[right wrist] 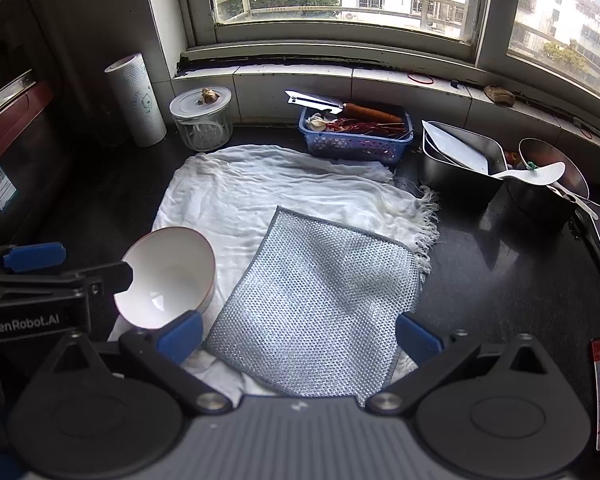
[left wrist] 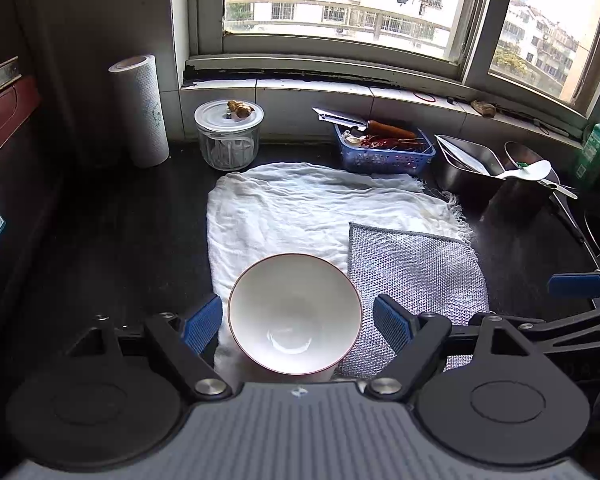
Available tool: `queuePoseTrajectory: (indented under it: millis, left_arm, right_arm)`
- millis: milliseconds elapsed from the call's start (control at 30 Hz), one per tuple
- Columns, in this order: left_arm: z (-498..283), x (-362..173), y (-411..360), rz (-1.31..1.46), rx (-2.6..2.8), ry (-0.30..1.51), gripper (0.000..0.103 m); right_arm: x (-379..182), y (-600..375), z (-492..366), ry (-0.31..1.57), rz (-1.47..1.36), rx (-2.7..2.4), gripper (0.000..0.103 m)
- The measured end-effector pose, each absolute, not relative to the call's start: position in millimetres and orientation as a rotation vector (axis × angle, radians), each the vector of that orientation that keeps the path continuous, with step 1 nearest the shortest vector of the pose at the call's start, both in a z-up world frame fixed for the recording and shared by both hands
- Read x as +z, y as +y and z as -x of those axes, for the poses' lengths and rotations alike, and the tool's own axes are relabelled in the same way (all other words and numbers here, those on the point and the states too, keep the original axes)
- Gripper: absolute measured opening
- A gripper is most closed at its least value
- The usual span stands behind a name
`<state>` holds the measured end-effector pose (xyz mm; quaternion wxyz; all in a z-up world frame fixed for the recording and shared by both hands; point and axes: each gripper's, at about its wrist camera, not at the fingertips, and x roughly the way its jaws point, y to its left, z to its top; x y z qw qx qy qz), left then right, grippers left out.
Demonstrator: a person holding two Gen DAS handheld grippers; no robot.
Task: Clean bowl
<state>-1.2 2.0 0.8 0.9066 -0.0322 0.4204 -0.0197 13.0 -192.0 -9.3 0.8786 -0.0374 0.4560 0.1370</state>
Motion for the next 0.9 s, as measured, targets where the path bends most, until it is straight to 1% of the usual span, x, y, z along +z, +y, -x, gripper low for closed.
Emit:
queuePoseTrajectory:
  millis: [900]
  left_arm:
    - [6.5, -1.2, 2.0, 0.074, -0.039, 0.869, 0.083]
  right_arm:
    - [-9.2, -193.8, -9.7, 0.946, 0.076, 0.283, 0.102]
